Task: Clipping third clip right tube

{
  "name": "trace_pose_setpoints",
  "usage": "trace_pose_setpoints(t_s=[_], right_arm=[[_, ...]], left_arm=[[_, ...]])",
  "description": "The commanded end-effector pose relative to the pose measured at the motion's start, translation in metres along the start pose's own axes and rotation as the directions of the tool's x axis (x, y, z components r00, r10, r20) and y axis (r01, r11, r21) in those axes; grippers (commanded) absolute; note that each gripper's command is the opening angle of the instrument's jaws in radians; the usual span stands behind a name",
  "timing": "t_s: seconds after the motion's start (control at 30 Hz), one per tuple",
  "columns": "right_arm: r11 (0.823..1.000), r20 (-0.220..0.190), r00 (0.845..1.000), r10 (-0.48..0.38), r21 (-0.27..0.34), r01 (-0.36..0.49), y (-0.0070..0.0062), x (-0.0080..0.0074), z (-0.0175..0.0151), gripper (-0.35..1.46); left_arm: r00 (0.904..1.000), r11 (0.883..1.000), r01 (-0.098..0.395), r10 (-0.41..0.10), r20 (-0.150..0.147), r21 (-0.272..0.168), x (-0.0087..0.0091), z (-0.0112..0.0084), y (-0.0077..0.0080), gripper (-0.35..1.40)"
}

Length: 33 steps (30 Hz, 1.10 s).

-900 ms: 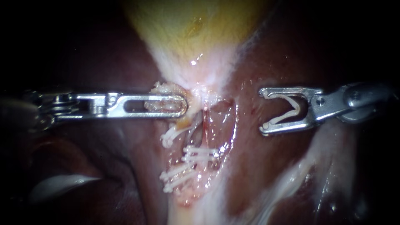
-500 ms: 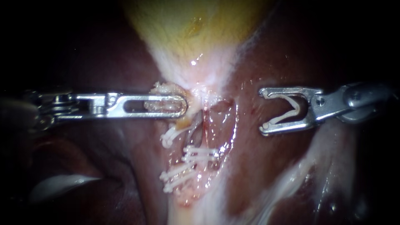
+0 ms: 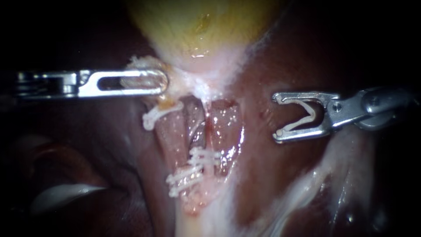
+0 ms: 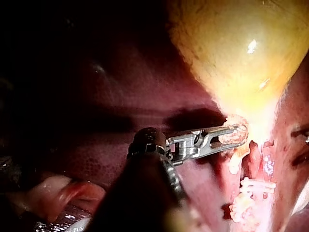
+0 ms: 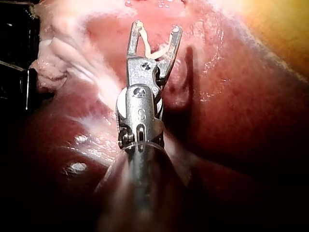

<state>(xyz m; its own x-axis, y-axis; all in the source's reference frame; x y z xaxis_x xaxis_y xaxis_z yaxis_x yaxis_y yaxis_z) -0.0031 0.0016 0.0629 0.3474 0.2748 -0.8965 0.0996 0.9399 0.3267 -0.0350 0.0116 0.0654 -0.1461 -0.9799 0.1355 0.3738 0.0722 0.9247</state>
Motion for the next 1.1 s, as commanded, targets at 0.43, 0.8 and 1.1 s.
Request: trace_pose_setpoints(t_s=[0.43, 0.8, 1.1], right_arm=[[1.000, 0.000, 1.000, 0.000, -0.002, 0.000, -0.0003, 0.0004, 0.0005, 0.49], [0.982, -0.010, 0.982, 0.187, 0.002, -0.187, -0.0011, 0.0009, 0.0039, 0.48], [0.940, -0.019, 0.940, 0.340, 0.015, -0.339, -0.0007, 0.0000, 0.0094, 0.47]], left_arm=[[0.9992, 1.000, -0.013, 0.014, 0.036, -0.009, -0.0007, -0.0002, -0.0004, -0.35], [0.9995, 1.000, -0.014, 0.014, 0.027, 0.003, 0.0002, 0.0002, -0.0014, -0.35], [0.9996, 1.000, -0.013, 0.013, 0.024, 0.006, 0.0006, 0.0003, -0.0020, -0.35]])
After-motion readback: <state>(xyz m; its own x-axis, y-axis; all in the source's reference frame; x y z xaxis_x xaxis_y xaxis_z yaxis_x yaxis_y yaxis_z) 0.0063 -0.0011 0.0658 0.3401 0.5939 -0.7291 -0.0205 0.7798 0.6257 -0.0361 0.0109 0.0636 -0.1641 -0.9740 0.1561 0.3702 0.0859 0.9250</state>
